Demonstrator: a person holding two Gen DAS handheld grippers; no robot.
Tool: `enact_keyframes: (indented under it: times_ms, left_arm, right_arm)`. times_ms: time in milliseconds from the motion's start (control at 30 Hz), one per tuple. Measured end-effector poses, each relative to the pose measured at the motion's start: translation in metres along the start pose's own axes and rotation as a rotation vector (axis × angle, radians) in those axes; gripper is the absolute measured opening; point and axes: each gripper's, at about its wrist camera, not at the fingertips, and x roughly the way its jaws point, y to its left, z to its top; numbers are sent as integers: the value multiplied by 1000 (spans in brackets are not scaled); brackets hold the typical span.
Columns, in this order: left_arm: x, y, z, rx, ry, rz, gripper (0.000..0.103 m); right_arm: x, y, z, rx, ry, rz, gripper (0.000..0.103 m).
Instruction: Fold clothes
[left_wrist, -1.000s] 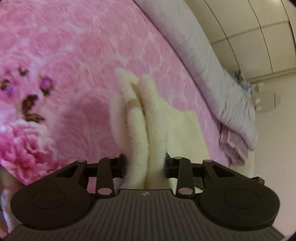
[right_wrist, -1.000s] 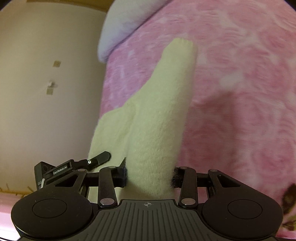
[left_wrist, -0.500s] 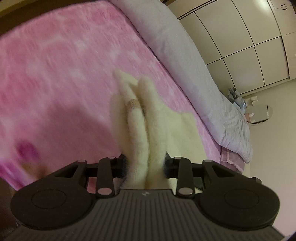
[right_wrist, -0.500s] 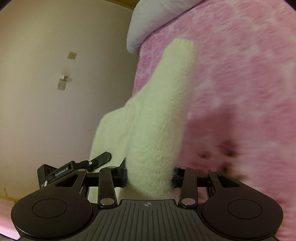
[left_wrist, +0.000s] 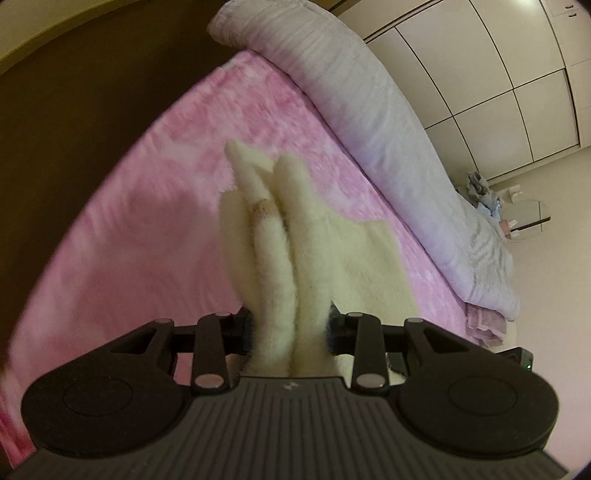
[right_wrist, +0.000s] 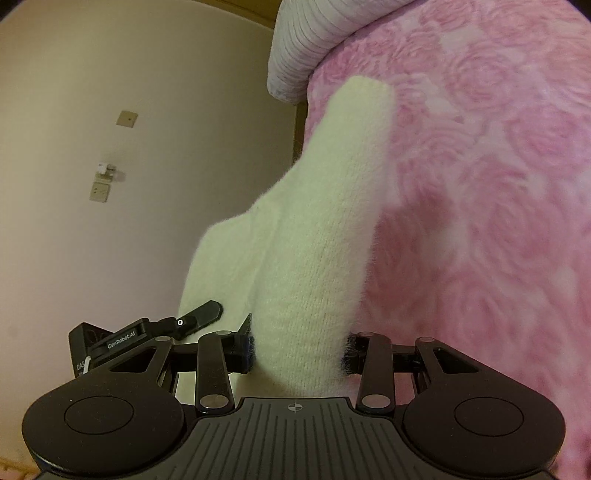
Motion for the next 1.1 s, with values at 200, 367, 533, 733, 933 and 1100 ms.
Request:
enact_keyframes:
  times_ms: [200, 367, 533, 733, 933, 1100]
  left_arm:
    - [36, 32, 46, 35, 0, -2, 30]
    - [60, 48, 70, 44, -3, 4, 30]
    - [89, 73, 81, 17, 9, 67, 33]
    - [73, 89, 79, -5, -8, 172, 35]
    - [2, 64, 59, 133, -100, 274, 13]
    - [-6, 26, 6, 305, 9, 239, 2]
  right_arm:
    - [73, -2, 34, -5, -19, -21, 39]
    - [108, -10, 59, -15, -20, -34, 39]
    - [134, -21, 76, -2, -23, -135, 45]
    - [139, -27, 71, 17, -42, -377, 55]
    - [97, 17, 34, -235, -103, -569, 54]
    - [102, 44, -18, -417, 43, -584, 28]
